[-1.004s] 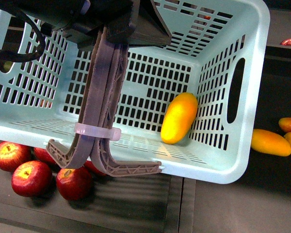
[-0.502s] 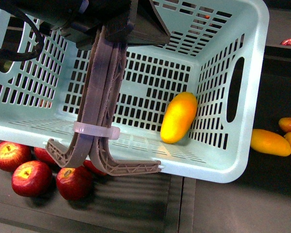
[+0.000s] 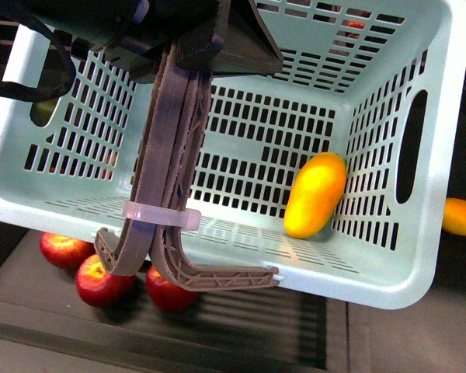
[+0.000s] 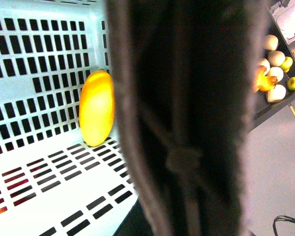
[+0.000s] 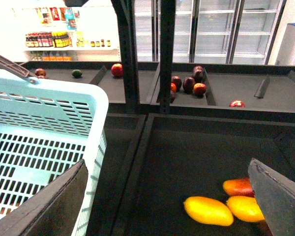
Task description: Pick mango and avocado into basket
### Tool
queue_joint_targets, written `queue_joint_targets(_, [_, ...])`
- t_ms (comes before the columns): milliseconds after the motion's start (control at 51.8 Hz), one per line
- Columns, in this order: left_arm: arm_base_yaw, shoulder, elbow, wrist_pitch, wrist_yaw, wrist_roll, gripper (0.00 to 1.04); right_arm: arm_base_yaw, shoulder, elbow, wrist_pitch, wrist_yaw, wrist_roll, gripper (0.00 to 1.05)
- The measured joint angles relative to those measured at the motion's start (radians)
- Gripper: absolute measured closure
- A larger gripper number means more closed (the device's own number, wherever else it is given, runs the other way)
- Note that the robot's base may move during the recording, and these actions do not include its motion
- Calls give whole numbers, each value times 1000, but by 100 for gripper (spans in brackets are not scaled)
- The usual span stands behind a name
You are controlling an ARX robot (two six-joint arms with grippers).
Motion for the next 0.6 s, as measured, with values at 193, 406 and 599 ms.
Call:
queue_joint_targets(193, [2, 0, 0, -1, -16, 0, 100, 0, 0, 0, 0, -1, 0, 8])
queue_joint_targets(406, [4, -1, 0, -1, -16, -5, 100, 0, -2, -3, -2, 0, 0, 8])
queue_joint_targets(599, [4, -1, 0, -1, -11, -2, 100, 0, -2, -3, -2, -3, 0, 8])
